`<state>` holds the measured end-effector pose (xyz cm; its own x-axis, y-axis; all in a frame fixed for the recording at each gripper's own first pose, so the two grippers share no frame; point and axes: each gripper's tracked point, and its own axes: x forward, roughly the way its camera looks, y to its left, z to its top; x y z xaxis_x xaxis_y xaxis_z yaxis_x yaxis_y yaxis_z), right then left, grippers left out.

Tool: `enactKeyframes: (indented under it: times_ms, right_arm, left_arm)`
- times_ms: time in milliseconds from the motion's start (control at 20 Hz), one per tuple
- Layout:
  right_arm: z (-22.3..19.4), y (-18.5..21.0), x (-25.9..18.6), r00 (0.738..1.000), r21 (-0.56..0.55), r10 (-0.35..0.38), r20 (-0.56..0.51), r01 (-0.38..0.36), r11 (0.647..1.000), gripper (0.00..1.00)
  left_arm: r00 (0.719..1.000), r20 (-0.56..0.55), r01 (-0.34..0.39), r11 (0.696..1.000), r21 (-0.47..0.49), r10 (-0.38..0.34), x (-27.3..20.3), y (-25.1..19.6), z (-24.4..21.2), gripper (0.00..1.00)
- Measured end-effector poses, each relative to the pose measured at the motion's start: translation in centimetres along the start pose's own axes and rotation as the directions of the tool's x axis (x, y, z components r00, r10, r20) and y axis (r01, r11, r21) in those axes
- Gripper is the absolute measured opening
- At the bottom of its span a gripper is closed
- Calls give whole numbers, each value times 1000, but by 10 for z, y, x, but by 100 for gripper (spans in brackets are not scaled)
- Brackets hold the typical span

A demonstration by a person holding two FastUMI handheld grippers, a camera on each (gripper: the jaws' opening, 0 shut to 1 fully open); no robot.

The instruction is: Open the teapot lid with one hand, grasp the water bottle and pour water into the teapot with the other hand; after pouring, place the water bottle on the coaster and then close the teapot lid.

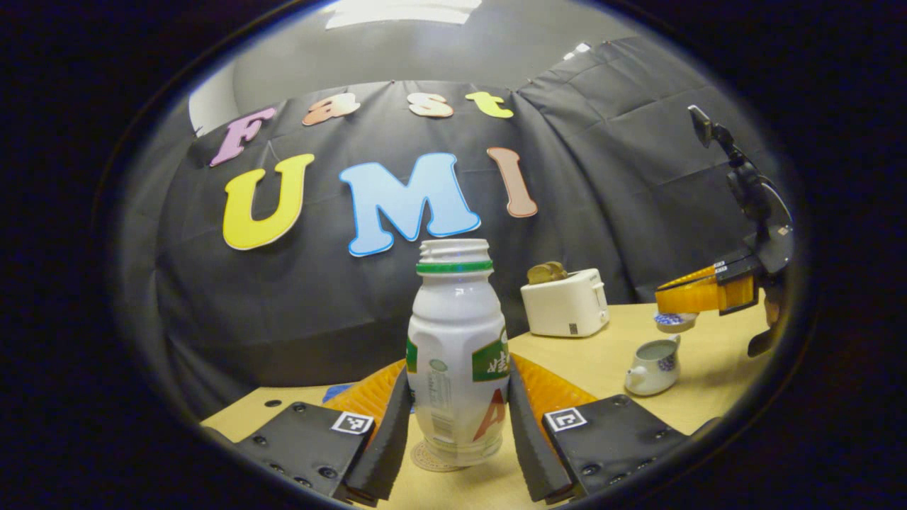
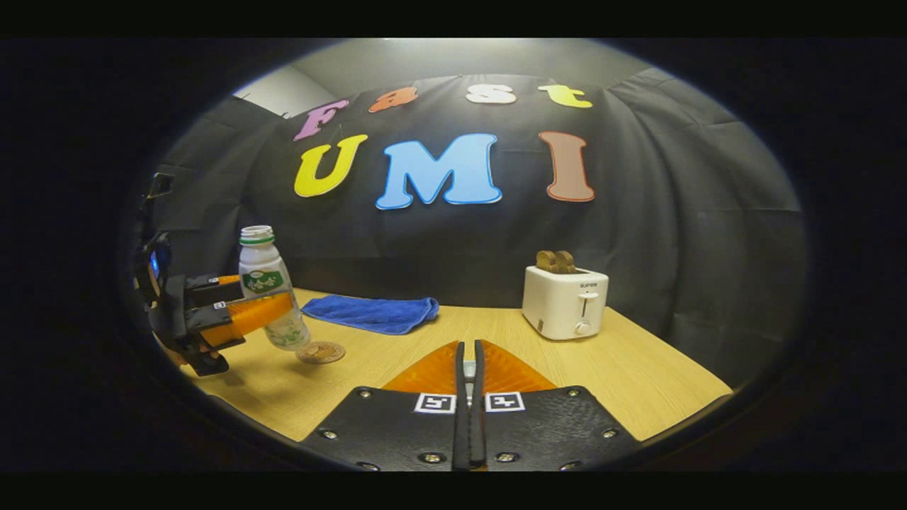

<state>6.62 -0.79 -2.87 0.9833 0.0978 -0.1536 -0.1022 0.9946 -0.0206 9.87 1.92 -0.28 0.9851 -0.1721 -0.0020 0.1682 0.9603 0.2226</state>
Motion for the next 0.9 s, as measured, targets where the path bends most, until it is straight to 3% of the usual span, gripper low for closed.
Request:
enactKeyframes:
  times_ms: [400,450,500,600,650,700,750,900]
  right_arm:
    - [-23,-5,23,998,-13,-29,-50,29,999,1]
    - [-24,-6,24,998,-19,-36,-53,35,999,17]
    - [-26,-5,24,998,-18,-34,-57,33,999,1]
    - [-31,-4,25,997,-17,-34,-64,33,999,0]
    - [-33,-4,27,997,-16,-36,-68,35,999,0]
    - [-35,-4,27,997,-15,-37,-70,36,999,17]
    - [-34,-5,26,997,-10,-36,-67,36,999,1]
    - [-39,-6,26,997,12,-38,-73,39,999,1]
  left_arm:
    - [1000,16,-9,998,-56,9,-4,14,6,78]
    - [1000,10,-11,998,-55,12,-2,15,5,78]
    - [1000,1,-10,998,-63,10,-1,16,3,73]
    - [1000,-13,-5,996,-91,4,-2,15,1,72]
    - [1000,-21,-11,995,-95,9,0,18,-3,78]
    - [999,-27,-20,995,-97,17,1,21,-5,73]
    - [999,-33,-27,995,-97,24,2,24,-7,73]
    - [997,-43,-62,991,-120,57,4,37,-12,75]
